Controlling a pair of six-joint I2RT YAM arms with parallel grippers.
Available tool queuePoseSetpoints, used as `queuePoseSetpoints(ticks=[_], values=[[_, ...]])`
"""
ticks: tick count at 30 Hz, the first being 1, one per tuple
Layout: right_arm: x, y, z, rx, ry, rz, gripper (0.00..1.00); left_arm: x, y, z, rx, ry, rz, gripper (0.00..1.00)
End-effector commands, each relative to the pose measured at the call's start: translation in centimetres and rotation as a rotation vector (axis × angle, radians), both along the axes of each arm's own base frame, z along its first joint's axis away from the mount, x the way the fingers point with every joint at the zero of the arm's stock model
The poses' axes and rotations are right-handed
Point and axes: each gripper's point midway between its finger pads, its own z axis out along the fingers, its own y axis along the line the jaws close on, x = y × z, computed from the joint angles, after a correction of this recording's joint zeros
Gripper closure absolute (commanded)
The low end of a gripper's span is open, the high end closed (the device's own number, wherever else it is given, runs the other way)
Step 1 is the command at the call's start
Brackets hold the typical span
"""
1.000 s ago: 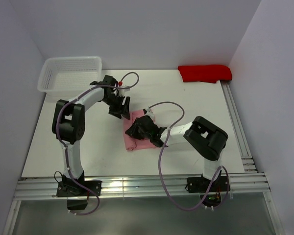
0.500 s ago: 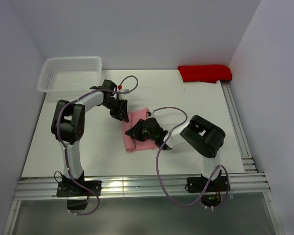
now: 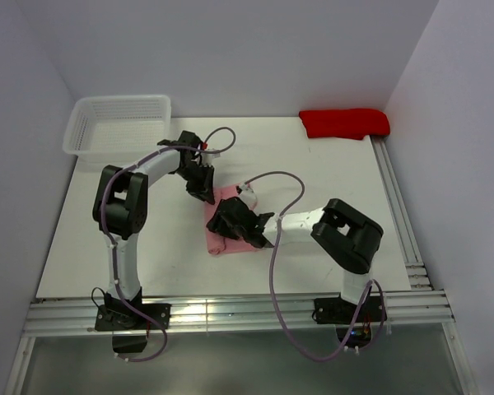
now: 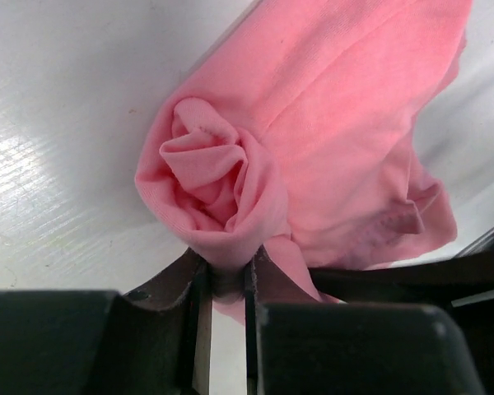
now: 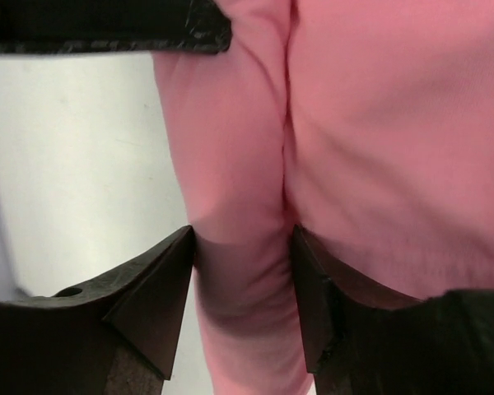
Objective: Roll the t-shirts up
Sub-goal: Roll the tshirt
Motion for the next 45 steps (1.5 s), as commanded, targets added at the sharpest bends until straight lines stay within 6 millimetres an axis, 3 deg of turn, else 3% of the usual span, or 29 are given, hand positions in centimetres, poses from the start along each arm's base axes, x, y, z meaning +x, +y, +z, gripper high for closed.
queuePoseSetpoints(ticks=[1,3,4,6,8,9,10,12,13,20,25,32,40,45], values=[[-1.1,-1.7,1.6,-0.231,-0.053,0.005,0.42,2.1,1.1,-0.3,0.089,-0.087,-0.002,0.9],[-1.2,-2.6,2.0,-0.327,-0.069,-0.004,0.4,2.0,0.9,-0.2,0.095,-0.089,-0.007,0.9],[-0.8,-1.9,3.4,-0.33,-0.089,-0.005,0.39,2.1,0.8,-0.2,0.101,-0.09,-0.008,0.9],[-1.1,-2.6,3.4,-0.428,-0.095,-0.007,0.39,1.9,0.4,-0.2,0.103,-0.085,-0.019,0.88],[-1.2,-2.1,4.9,-0.478,-0.111,0.001,0.39,2.0,0.3,-0.2,0.108,-0.089,-0.019,0.87],[-1.1,-2.1,4.6,-0.511,-0.112,0.0,0.39,1.9,0.1,-0.3,0.109,-0.085,-0.022,0.87],[-0.3,-1.4,5.9,-0.512,-0.142,-0.02,0.39,1.8,0.0,-0.2,0.109,-0.085,-0.024,0.87],[-0.3,-1.5,5.2,-0.575,-0.137,-0.008,0.4,1.8,-0.3,-0.1,0.109,-0.088,-0.025,0.87],[0.0,-0.9,5.9,-0.567,-0.147,-0.008,0.4,1.8,-0.3,-0.1,0.11,-0.087,-0.027,0.87],[1.7,0.1,5.7,-0.633,-0.188,-0.019,0.41,1.8,-0.6,0.2,0.116,-0.091,-0.029,0.86],[2.4,0.8,4.1,-0.65,-0.195,-0.001,0.42,1.7,-0.9,0.0,0.116,-0.088,-0.035,0.85],[1.9,0.1,2.1,-0.686,-0.16,-0.005,0.43,1.6,-1.2,-0.1,0.117,-0.085,-0.036,0.82],[1.9,0.5,5.6,-0.683,-0.224,-0.025,0.43,1.6,-1.2,-0.2,0.121,-0.087,-0.038,0.81],[2.0,1.1,4.9,-0.712,-0.217,-0.005,0.43,1.6,-1.3,-0.3,0.124,-0.082,-0.037,0.81]])
